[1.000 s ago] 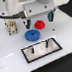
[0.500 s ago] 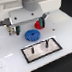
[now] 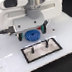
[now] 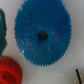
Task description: Insert the blue gear onto the right peg, followed by the red gear
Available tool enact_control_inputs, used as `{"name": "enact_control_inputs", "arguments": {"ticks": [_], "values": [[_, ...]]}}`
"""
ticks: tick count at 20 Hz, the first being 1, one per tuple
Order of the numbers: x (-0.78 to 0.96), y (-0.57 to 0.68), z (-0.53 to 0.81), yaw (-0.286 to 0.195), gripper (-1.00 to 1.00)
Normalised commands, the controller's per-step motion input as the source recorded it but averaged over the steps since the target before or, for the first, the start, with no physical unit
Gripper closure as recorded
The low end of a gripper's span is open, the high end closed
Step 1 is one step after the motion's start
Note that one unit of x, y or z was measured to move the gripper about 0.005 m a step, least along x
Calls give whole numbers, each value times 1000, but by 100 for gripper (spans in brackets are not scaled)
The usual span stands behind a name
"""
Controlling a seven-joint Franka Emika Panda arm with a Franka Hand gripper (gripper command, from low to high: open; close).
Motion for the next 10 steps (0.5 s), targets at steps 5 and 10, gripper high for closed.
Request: {"name": "enact_control_inputs", "arguments": {"ticks": [5, 10], "values": [[-224, 12, 77, 0, -100], [-114, -16, -199, 0, -100]]}}
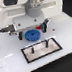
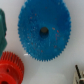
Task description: Insert the blue gear onto the right peg, followed by the red gear
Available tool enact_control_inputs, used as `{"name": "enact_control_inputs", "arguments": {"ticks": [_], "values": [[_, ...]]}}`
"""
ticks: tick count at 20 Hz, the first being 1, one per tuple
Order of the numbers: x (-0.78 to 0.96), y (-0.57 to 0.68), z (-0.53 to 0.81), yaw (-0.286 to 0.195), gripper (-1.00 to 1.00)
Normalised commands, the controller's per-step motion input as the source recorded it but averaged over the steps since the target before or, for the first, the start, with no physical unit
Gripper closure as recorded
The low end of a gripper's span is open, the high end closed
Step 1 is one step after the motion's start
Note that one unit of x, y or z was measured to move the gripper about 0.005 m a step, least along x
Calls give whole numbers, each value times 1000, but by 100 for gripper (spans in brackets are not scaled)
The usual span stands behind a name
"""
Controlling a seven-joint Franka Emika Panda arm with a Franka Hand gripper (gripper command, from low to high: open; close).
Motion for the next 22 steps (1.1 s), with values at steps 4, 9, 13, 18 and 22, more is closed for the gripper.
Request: {"name": "enact_control_inputs", "arguments": {"ticks": [4, 9, 13, 18, 22], "values": [[-39, 44, -186, 0, -100], [-90, 15, -196, 0, -100], [-84, 22, -165, 0, 100], [-103, 19, -151, 0, 100], [-104, 12, -84, 0, 100]]}}
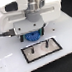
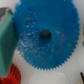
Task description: Insert the blue gear onto the right peg, followed by the red gear
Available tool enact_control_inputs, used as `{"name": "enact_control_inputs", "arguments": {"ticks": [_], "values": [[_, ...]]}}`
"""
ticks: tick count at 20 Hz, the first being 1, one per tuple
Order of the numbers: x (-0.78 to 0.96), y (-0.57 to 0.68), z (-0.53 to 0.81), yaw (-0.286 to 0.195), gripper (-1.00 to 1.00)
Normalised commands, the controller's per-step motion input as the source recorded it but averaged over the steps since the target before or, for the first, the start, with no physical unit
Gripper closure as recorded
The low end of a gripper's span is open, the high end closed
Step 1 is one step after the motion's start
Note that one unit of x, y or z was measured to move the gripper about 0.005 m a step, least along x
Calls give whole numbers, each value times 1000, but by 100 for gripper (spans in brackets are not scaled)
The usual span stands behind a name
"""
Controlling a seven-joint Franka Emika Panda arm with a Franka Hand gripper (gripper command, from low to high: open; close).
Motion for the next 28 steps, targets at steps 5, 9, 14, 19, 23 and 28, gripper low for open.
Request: {"name": "enact_control_inputs", "arguments": {"ticks": [5, 9, 14, 19, 23, 28], "values": [[-14, 14, 134, 0, 100], [141, 66, 427, 0, 100], [343, 47, 429, 0, 100], [463, 10, 430, 0, 100], [556, 17, 410, 0, 100], [583, 48, 382, 0, 100]]}}
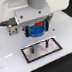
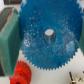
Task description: Insert the blue gear onto the right peg, followed by the red gear
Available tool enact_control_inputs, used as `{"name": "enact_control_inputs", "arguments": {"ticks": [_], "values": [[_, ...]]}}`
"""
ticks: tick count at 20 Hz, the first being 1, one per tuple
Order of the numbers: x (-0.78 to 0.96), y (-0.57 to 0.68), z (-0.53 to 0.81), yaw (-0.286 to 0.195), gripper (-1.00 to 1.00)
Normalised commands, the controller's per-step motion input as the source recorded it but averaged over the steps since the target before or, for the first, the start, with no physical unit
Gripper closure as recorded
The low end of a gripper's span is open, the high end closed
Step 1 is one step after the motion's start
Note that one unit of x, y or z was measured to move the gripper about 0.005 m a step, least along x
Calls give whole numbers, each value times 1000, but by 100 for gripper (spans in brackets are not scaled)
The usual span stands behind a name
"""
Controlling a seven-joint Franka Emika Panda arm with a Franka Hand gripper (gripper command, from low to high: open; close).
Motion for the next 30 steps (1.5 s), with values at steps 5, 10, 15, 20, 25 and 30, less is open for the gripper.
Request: {"name": "enact_control_inputs", "arguments": {"ticks": [5, 10, 15, 20, 25, 30], "values": [[573, 79, 290, 0, 100], [557, 47, 254, 0, 100], [345, 67, 97, 0, 100], [320, 42, 24, 0, 100], [262, 66, 11, 0, 100], [120, 45, 42, 0, 100]]}}
